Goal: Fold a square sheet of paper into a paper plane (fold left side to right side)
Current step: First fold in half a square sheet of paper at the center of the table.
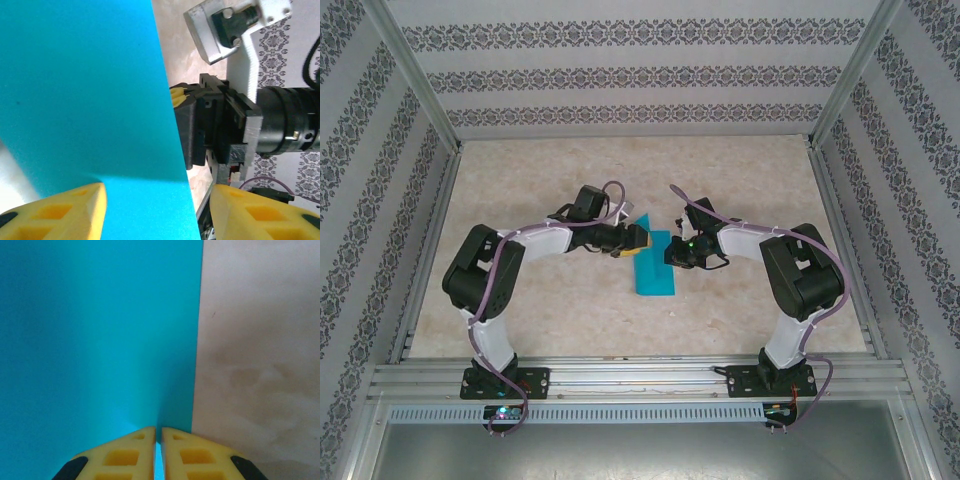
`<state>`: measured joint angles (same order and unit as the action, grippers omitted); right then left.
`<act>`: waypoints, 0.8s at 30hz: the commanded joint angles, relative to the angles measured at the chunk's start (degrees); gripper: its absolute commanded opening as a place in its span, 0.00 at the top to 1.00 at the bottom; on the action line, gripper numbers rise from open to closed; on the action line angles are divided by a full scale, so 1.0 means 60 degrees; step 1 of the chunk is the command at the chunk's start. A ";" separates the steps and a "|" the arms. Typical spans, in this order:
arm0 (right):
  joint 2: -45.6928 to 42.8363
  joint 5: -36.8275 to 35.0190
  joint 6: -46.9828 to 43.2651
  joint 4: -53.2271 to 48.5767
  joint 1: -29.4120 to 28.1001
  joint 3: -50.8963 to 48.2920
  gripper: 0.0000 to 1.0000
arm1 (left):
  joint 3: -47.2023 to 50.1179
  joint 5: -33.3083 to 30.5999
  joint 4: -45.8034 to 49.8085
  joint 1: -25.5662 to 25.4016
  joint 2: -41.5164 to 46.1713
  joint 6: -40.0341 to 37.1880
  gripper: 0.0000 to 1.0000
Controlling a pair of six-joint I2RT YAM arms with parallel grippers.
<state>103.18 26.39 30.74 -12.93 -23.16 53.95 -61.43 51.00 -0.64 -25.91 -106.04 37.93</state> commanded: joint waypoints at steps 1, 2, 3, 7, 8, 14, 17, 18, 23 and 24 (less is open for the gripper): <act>-0.0006 -0.0171 0.0025 0.0105 -0.0096 -0.0243 0.86 | -0.0202 0.0085 -0.0248 -0.0150 -0.0252 0.0119 0.44; -0.0026 -0.0126 0.0052 0.0179 -0.0096 -0.0268 0.87 | -0.0211 0.0053 -0.0233 -0.0163 -0.0309 0.0137 0.45; -0.0042 -0.0107 0.0082 0.0227 -0.0096 -0.0289 0.87 | -0.0208 -0.0008 -0.0235 -0.0191 -0.0352 0.0116 0.47; -0.0100 -0.0006 0.0142 0.0388 -0.0096 -0.0336 0.89 | -0.0265 -0.0202 -0.0019 -0.0232 -0.0444 0.0010 0.55; -0.0123 -0.0004 0.0150 0.0424 -0.0096 -0.0336 0.90 | -0.0284 -0.0277 0.0053 -0.0234 -0.0457 -0.0022 0.59; -0.0244 0.0054 0.0230 0.0566 -0.0096 -0.0364 0.94 | -0.0356 -0.0593 0.0353 -0.0246 -0.0535 -0.0170 0.80; -0.0302 0.0120 0.0281 0.0659 -0.0096 -0.0364 0.94 | -0.0375 -0.0678 0.0417 -0.0241 -0.0582 -0.0170 0.86; -0.0334 0.0139 0.0303 0.0682 -0.0096 -0.0364 0.94 | -0.0367 -0.0704 0.0452 -0.0249 -0.0593 -0.0178 0.88; -0.0742 0.0020 0.0343 0.0732 -0.0053 -0.0416 0.92 | -0.0368 -0.0750 0.0508 -0.0247 -0.0612 -0.0199 0.92; -0.0881 -0.0015 0.0340 0.0725 -0.0003 -0.0448 0.90 | -0.0382 -0.0755 0.0525 -0.0240 -0.0620 -0.0213 0.93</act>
<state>101.06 26.57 32.08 -9.34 -23.14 52.10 -62.28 47.24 0.62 -26.68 -109.12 37.71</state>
